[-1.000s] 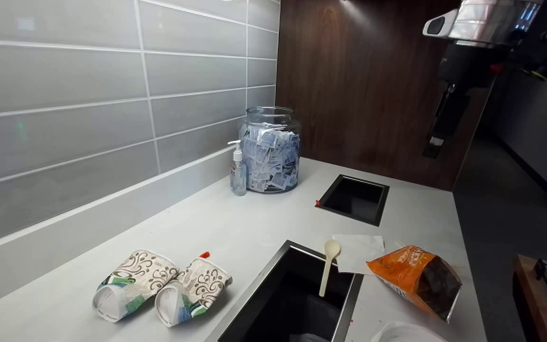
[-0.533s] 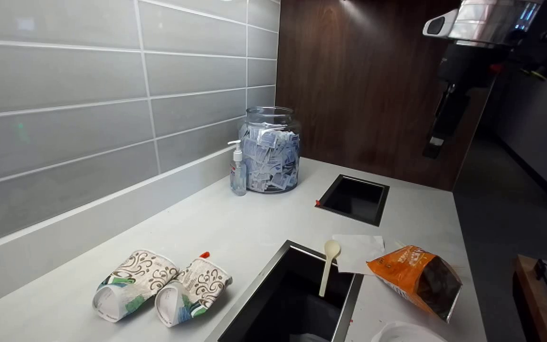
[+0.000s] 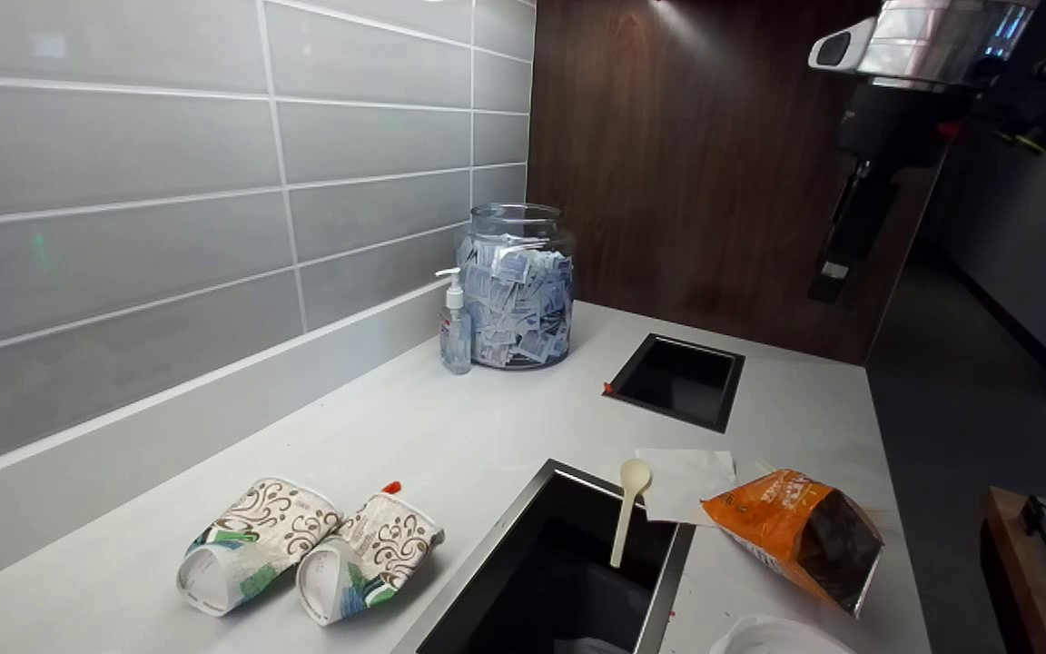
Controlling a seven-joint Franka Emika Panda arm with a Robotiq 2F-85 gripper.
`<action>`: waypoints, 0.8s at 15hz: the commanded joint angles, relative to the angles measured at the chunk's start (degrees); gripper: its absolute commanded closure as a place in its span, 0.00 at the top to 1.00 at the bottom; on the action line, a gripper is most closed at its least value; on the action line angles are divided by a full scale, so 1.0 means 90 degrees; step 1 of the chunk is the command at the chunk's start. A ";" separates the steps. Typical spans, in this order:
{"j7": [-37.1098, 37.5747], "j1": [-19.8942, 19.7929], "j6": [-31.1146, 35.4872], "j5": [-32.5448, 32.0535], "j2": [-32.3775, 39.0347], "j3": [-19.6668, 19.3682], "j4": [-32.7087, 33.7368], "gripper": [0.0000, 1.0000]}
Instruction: Pour the snacks in the orange packet on the white plate at the front of the counter.
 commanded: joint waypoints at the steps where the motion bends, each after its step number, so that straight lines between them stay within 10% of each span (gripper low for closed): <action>1: 0.0009 0.0016 -0.0020 -0.0008 0.0000 -0.0013 0.0013 1.00; 12: 0.2710 -0.0113 -0.0056 0.0937 0.1205 0.0552 -0.0072 1.00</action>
